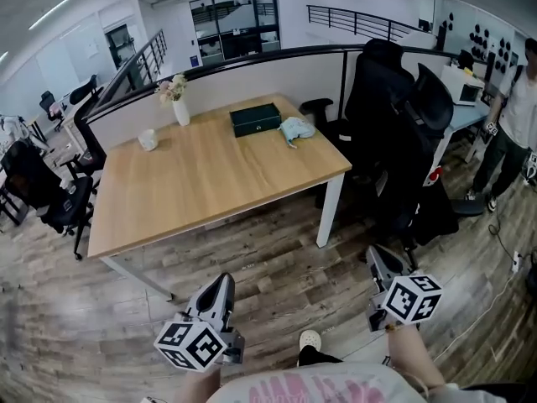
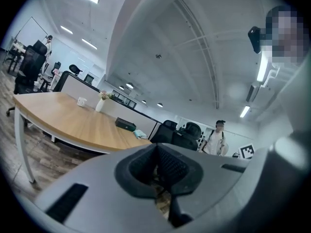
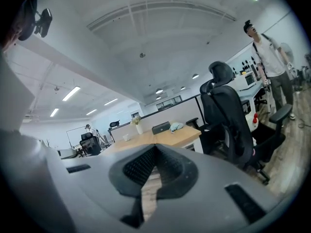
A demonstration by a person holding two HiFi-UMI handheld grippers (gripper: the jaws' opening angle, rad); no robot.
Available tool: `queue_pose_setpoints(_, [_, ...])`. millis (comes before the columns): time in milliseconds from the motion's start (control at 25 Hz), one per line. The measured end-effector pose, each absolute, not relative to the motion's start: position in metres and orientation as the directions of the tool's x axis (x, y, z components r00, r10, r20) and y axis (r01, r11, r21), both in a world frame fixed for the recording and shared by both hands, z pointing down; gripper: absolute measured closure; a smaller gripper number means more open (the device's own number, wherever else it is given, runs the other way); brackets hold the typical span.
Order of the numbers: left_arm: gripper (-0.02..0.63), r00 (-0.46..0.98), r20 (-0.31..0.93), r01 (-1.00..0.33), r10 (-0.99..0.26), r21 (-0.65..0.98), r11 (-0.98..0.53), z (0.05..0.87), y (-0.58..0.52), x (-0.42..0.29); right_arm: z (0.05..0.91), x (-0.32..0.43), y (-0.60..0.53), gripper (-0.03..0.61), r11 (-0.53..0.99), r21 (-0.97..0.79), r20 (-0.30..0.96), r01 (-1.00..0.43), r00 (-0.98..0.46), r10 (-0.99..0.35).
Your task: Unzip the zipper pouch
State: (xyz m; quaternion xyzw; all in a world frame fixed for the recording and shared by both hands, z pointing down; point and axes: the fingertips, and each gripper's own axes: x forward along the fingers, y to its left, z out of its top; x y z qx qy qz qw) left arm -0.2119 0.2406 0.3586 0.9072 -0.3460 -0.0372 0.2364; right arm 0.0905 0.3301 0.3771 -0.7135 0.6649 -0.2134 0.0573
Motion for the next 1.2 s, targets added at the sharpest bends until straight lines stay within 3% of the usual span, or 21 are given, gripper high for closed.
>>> queue_pose_setpoints(520, [0.612,0.737,0.011,-0.599,-0.676,0.474,-0.645,0.339,0.147,-0.125,0.358,0.165,0.213,0.583,0.010,-0.335,0.195,-0.942,-0.080,-0.977])
queue_pose_setpoints(760, [0.614,0.707,0.085,-0.658,-0.702,0.443,-0.608,0.373,0.131,-0.107,0.387,0.170,0.193,0.583,0.038,-0.339,0.255,-0.940,-0.130,-0.958])
queue_pose_setpoints(1200, [0.612,0.779,0.146,-0.583,-0.610,0.525,-0.620,0.412,0.087,-0.065,0.440,0.189,0.147,0.583,-0.021,-0.403,0.348,-0.915,-0.132,-0.928])
